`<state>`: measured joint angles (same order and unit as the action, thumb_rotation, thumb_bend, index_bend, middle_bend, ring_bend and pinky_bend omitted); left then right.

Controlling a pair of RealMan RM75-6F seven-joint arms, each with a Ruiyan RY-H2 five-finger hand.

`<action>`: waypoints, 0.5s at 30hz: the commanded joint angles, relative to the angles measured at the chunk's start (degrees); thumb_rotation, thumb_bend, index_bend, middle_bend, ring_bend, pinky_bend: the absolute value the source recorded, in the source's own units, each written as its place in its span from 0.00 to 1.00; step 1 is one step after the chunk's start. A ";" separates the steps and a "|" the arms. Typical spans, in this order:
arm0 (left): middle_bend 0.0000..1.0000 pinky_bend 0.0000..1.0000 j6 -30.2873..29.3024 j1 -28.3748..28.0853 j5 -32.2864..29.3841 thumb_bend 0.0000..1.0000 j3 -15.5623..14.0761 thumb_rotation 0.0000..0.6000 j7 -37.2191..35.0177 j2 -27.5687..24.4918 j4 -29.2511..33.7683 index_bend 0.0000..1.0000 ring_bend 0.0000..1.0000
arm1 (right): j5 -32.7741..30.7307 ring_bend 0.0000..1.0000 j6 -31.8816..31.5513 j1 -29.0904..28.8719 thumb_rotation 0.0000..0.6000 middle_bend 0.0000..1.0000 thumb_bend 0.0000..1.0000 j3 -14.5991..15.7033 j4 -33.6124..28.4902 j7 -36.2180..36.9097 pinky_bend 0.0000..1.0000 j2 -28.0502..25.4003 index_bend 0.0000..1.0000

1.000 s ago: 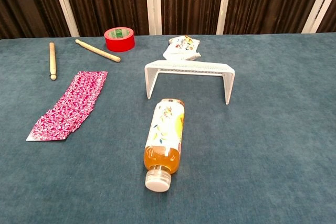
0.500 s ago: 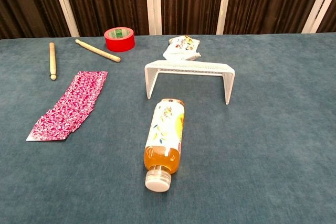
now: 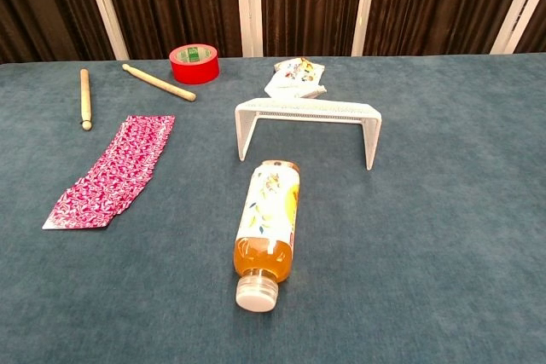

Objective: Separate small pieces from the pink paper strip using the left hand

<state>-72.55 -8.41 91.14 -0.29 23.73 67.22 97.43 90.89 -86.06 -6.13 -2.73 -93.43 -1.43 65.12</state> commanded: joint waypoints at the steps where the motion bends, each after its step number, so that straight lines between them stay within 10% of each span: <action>1: 0.87 0.62 4.99 -2.78 -4.29 0.73 0.95 1.00 4.50 1.07 2.16 0.15 0.71 | -0.03 0.09 -0.02 0.00 1.00 0.04 0.31 -0.03 0.01 0.10 0.07 -0.04 0.00; 15: 0.87 0.62 13.77 -8.86 -19.02 0.75 3.35 1.00 16.97 5.92 3.95 0.15 0.72 | -0.47 0.09 -0.43 0.19 1.00 0.04 0.31 -0.37 0.35 1.71 0.07 -0.42 0.00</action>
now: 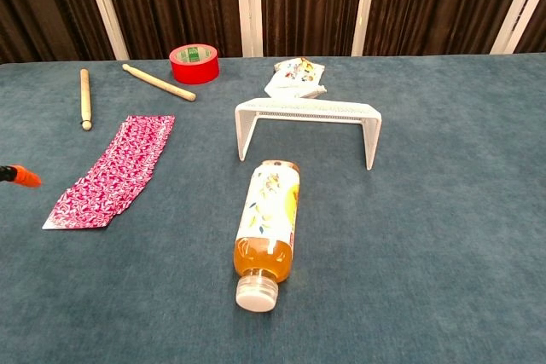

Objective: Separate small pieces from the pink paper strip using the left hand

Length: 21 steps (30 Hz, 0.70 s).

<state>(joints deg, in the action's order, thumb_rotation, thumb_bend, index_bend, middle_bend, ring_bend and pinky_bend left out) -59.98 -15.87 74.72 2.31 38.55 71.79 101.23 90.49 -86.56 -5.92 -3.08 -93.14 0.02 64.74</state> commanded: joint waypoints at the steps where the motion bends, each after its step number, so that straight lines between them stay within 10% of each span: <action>1: 0.87 0.62 1.38 -1.78 -3.60 0.75 0.90 1.00 3.07 1.73 0.14 0.15 0.72 | -0.09 0.09 0.09 -0.02 1.00 0.04 0.31 -0.02 0.11 0.39 0.07 -0.08 0.00; 21: 0.87 0.62 3.77 -9.11 -18.01 0.75 0.21 1.00 13.51 7.53 -1.44 0.16 0.72 | -0.01 0.09 -0.40 0.14 1.00 0.04 0.31 -0.20 0.40 1.53 0.07 -0.38 0.00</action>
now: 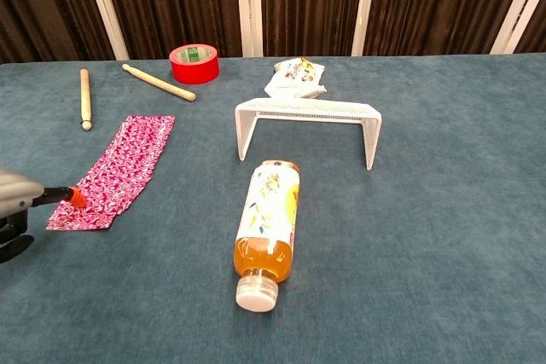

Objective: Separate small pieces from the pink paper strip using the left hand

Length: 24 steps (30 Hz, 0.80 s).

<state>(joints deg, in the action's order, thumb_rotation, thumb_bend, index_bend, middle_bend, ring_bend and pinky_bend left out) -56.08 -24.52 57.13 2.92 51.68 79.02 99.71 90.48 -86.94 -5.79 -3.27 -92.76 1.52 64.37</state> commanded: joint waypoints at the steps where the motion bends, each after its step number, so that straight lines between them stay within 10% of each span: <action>1: 0.87 0.62 -0.23 -0.63 -0.58 0.75 -0.57 1.00 0.50 0.36 0.17 0.16 0.72 | 0.01 0.09 -0.04 0.01 1.00 0.04 0.31 -0.01 0.03 0.06 0.07 -0.01 0.00; 24: 0.87 0.62 -5.46 -2.41 -5.07 0.75 -8.64 1.00 7.65 0.14 6.94 0.17 0.72 | 0.18 0.09 -0.77 0.30 1.00 0.04 0.31 -0.17 0.08 1.28 0.07 -0.42 0.00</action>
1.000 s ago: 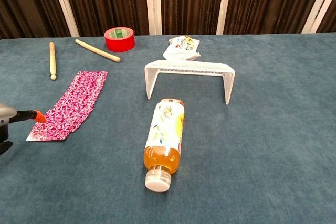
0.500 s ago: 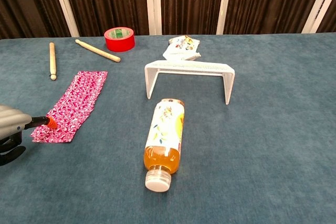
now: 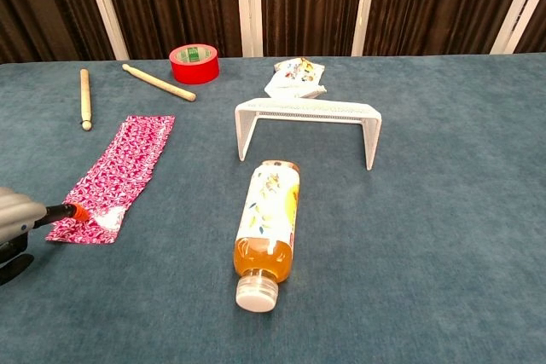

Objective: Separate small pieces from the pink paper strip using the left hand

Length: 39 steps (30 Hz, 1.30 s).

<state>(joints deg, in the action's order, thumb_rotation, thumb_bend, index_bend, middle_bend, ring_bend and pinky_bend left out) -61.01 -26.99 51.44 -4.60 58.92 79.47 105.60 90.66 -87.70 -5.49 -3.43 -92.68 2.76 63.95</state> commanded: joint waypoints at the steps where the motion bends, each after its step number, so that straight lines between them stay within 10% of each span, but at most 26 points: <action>1: 0.87 0.62 -1.03 0.26 1.09 0.75 -1.89 1.00 0.59 -0.54 1.77 0.17 0.72 | 0.02 0.09 -0.03 0.01 1.00 0.04 0.31 -0.01 0.01 0.09 0.07 -0.03 0.00; 18: 0.87 0.62 -8.08 3.90 9.85 0.75 -10.20 1.00 2.61 -2.48 7.60 0.17 0.72 | 0.20 0.09 -0.35 0.16 1.00 0.04 0.31 -0.02 0.02 0.96 0.07 -0.33 0.00; 25: 0.87 0.62 -11.71 5.22 23.38 0.75 -8.57 1.00 -12.85 -8.21 7.93 0.17 0.72 | 0.49 0.09 -0.08 0.04 1.00 0.04 0.31 0.16 -0.13 0.34 0.07 -0.12 0.00; 39: 0.87 0.62 -6.46 1.45 14.39 0.75 -0.99 1.00 -13.92 -8.13 3.43 0.17 0.72 | 0.45 0.09 0.39 -0.14 1.00 0.04 0.31 0.26 -0.21 -0.06 0.07 0.07 0.00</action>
<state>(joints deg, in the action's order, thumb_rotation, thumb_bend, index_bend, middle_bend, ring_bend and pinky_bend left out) -69.69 -24.14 68.33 -7.14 44.73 70.59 110.49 91.13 -87.34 -5.62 -3.18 -92.90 2.72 64.01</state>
